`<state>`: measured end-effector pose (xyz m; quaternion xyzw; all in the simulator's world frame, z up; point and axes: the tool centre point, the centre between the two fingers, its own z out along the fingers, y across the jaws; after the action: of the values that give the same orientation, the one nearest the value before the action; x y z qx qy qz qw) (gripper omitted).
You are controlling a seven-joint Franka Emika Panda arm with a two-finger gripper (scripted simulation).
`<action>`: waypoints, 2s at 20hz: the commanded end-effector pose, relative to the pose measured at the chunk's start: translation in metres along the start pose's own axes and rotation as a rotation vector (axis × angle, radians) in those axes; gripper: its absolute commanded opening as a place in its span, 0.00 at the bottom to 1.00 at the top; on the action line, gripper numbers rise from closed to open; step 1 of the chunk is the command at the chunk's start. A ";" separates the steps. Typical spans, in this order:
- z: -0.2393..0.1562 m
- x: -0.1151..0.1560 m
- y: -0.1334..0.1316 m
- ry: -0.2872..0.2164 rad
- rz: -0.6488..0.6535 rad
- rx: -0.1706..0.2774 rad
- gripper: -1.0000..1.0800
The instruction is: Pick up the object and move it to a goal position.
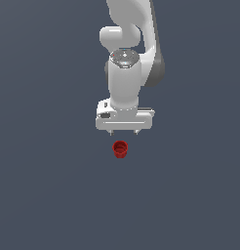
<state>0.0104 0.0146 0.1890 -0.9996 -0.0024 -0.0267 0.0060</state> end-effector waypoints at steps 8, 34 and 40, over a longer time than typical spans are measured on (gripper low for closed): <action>-0.003 0.004 0.015 0.021 0.031 -0.002 0.96; 0.049 0.001 0.016 -0.017 0.325 -0.008 0.96; 0.073 -0.003 0.015 -0.035 0.451 -0.017 0.96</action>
<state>0.0122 0.0006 0.1215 -0.9785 0.2062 -0.0092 0.0044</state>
